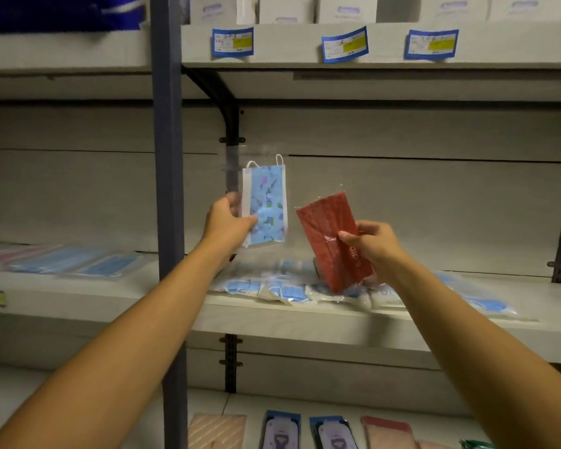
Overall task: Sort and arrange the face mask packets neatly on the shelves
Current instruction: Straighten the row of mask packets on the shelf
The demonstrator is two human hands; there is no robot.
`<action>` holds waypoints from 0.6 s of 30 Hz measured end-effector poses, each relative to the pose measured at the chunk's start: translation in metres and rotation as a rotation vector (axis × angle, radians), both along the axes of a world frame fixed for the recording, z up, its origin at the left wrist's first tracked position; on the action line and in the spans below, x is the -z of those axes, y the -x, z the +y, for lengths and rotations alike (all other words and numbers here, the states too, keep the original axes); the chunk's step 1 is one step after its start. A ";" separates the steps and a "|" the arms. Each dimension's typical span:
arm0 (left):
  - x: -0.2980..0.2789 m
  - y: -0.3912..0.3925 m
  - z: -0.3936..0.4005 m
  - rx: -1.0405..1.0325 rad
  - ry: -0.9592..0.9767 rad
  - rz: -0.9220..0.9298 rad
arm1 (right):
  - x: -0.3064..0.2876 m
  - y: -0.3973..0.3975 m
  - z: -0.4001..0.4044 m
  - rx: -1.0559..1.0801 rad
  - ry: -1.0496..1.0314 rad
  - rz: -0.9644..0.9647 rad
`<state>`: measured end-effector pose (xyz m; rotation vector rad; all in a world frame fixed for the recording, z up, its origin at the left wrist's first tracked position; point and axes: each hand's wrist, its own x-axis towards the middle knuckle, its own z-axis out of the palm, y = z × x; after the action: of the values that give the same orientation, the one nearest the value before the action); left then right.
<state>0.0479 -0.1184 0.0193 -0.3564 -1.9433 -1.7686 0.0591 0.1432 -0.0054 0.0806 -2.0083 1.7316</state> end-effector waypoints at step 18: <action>0.006 -0.128 -0.088 -0.318 -0.017 0.081 | 0.003 -0.032 -0.136 -0.447 0.111 0.085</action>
<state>0.1761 -0.2068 0.0130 -0.1022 -1.8119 -1.5404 0.0909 0.0076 -0.0084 0.5953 -1.9287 2.0618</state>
